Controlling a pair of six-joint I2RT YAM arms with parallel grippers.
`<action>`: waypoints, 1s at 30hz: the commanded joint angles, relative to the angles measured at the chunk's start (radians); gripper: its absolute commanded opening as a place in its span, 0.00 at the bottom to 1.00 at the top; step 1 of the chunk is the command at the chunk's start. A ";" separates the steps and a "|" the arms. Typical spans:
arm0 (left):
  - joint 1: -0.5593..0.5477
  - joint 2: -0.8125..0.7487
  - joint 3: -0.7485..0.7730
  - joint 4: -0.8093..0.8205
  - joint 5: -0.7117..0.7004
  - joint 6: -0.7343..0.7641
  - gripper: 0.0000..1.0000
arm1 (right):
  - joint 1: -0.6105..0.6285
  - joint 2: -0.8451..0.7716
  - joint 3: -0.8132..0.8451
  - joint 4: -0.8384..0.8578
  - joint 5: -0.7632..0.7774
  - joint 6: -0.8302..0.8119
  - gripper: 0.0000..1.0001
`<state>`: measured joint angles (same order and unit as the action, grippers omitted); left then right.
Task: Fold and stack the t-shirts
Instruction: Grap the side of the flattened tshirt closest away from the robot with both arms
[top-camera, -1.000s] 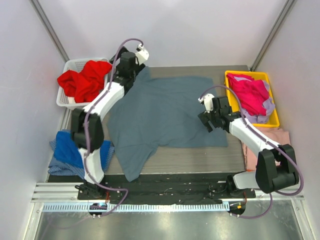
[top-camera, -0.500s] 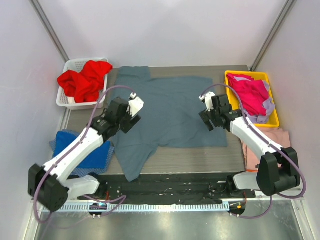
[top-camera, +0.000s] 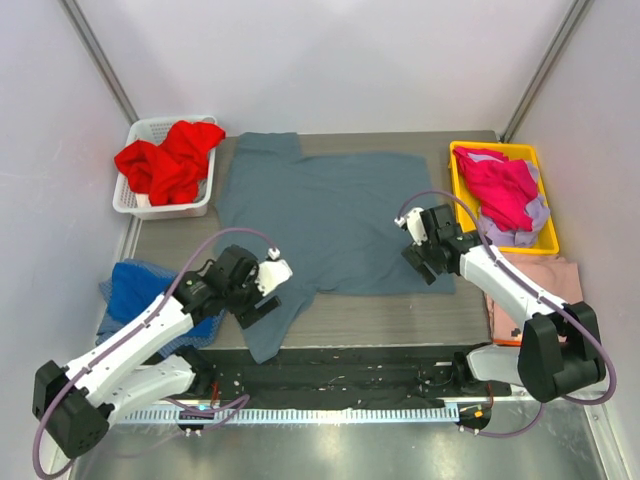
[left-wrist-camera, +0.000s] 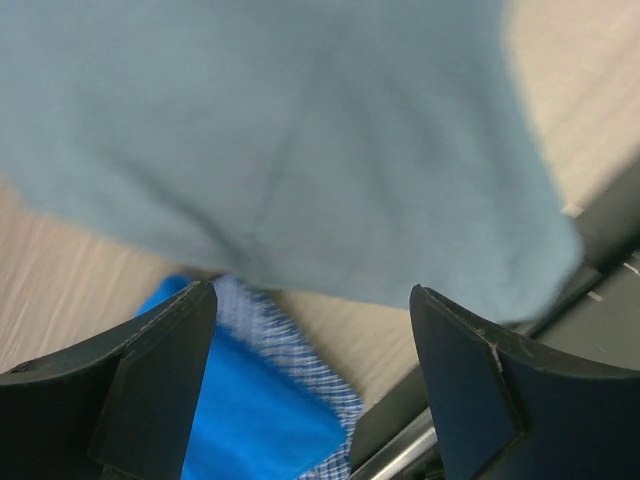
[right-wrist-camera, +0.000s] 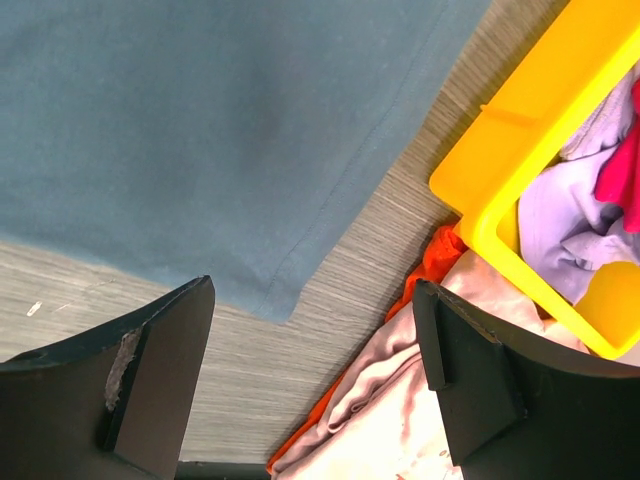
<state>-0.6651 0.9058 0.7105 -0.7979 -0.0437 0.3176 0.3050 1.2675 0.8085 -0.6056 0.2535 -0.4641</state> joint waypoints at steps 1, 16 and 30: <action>-0.108 0.031 -0.005 -0.021 0.130 0.070 0.82 | 0.016 -0.017 0.011 -0.010 0.021 -0.007 0.88; -0.412 0.162 -0.045 -0.009 0.122 0.118 0.78 | 0.054 0.072 -0.022 0.063 0.073 0.033 0.88; -0.424 0.258 -0.086 0.080 0.188 0.178 0.71 | 0.055 0.063 -0.055 0.102 0.107 -0.045 0.87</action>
<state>-1.0798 1.1278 0.6250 -0.7620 0.0933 0.4664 0.3546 1.3499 0.7551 -0.5312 0.3317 -0.4694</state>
